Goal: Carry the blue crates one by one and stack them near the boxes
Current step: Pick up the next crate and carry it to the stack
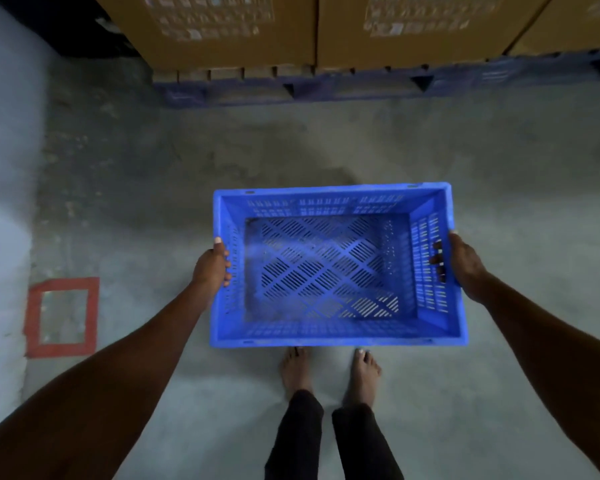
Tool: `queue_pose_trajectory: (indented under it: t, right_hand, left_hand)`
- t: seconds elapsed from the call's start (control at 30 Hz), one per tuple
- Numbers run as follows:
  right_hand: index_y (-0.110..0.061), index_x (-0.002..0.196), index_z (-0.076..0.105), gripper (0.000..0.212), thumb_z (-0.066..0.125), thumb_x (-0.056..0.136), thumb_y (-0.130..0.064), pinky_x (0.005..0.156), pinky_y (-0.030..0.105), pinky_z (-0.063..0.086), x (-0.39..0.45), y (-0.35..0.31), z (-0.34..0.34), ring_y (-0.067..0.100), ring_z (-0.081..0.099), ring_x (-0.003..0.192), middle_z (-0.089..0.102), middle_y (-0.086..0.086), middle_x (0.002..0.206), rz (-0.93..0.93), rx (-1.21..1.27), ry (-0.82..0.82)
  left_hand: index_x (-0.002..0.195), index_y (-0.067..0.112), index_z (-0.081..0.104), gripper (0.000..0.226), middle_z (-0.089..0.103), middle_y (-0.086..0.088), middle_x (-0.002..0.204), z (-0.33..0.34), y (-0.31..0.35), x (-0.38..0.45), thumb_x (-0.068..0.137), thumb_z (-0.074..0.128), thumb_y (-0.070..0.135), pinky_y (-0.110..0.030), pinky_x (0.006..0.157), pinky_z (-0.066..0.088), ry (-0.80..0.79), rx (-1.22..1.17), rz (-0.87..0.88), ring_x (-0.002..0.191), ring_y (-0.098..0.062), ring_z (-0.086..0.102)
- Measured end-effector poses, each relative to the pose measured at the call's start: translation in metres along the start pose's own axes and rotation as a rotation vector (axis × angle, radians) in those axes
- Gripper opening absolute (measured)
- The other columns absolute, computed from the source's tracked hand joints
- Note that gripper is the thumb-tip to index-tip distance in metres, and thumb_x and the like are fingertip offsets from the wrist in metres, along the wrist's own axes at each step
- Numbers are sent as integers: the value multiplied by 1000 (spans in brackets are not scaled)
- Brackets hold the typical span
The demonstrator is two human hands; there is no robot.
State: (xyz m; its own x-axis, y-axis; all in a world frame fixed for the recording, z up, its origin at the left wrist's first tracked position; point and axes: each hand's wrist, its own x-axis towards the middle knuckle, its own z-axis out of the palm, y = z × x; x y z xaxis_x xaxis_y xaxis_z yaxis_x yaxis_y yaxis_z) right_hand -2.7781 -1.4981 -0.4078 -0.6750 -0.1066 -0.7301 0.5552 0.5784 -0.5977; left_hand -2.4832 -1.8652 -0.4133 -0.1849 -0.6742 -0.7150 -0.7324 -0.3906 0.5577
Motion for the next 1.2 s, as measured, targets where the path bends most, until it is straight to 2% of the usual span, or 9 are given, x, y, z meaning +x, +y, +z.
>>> queue_pose_trajectory:
  t: [0.17, 0.43, 0.6, 0.7, 0.83, 1.03, 1.13, 1.2]
  right_hand:
    - [-13, 90, 57, 54, 27, 104, -57, 44, 27, 40, 59, 17, 21, 18, 45, 43, 56, 12, 72, 17, -17, -29]
    - [-14, 88, 57, 55, 30, 101, -60, 48, 31, 40, 104, 27, 40, 22, 45, 48, 55, 10, 71, 32, 8, -39]
    - [-15, 83, 55, 53, 32, 100, -61, 45, 28, 36, 112, 26, 44, 17, 41, 44, 51, 6, 67, 50, 65, -50]
    - [-17, 82, 54, 50, 36, 97, -61, 42, 25, 34, 111, 24, 47, 14, 39, 42, 49, 2, 66, 41, 114, -56]
    - [-19, 79, 52, 46, 38, 97, -59, 42, 25, 31, 110, 19, 50, 13, 37, 43, 45, -2, 63, 44, 171, -67]
    - [-19, 79, 54, 48, 37, 98, -60, 43, 27, 32, 113, 23, 51, 13, 38, 42, 47, 0, 64, 7, 162, -34]
    - [-17, 83, 55, 52, 34, 95, -63, 44, 29, 35, 116, 26, 53, 15, 42, 44, 52, 4, 69, -50, 100, 9]
    - [-8, 97, 58, 63, 31, 92, -66, 44, 29, 37, 117, 25, 55, 18, 45, 47, 55, 10, 77, -77, 14, 64]
  left_hand:
    - [84, 20, 52, 44, 48, -2, 69, 21, -18, 53, 106, 33, 53, -27, 50, 37, 11, -5, 36, 46, -17, 41]
    - [90, 20, 53, 44, 48, -1, 69, 39, -23, 97, 106, 31, 54, -27, 48, 35, 41, -3, 43, 50, -18, 41]
    - [86, 22, 51, 45, 46, 1, 68, 48, -21, 111, 105, 29, 56, -24, 44, 34, 25, 8, 25, 49, -16, 40]
    - [84, 22, 50, 46, 47, 2, 67, 48, -24, 117, 105, 29, 56, -20, 40, 34, 51, 23, 40, 42, -12, 40]
    - [86, 21, 49, 46, 46, 1, 68, 48, -30, 121, 105, 28, 58, -26, 45, 34, 29, -9, 55, 45, -14, 39]
    - [102, 16, 49, 43, 47, 1, 69, 51, -37, 126, 105, 32, 54, -24, 43, 35, 49, -7, 82, 44, -12, 40]
    - [104, 14, 50, 41, 49, -1, 71, 51, -37, 125, 105, 36, 52, -21, 40, 37, 76, 32, 108, 46, -13, 43]
    - [101, 13, 50, 43, 55, -8, 76, 51, -36, 122, 102, 41, 55, -25, 44, 45, 110, 56, 142, 48, -18, 52]
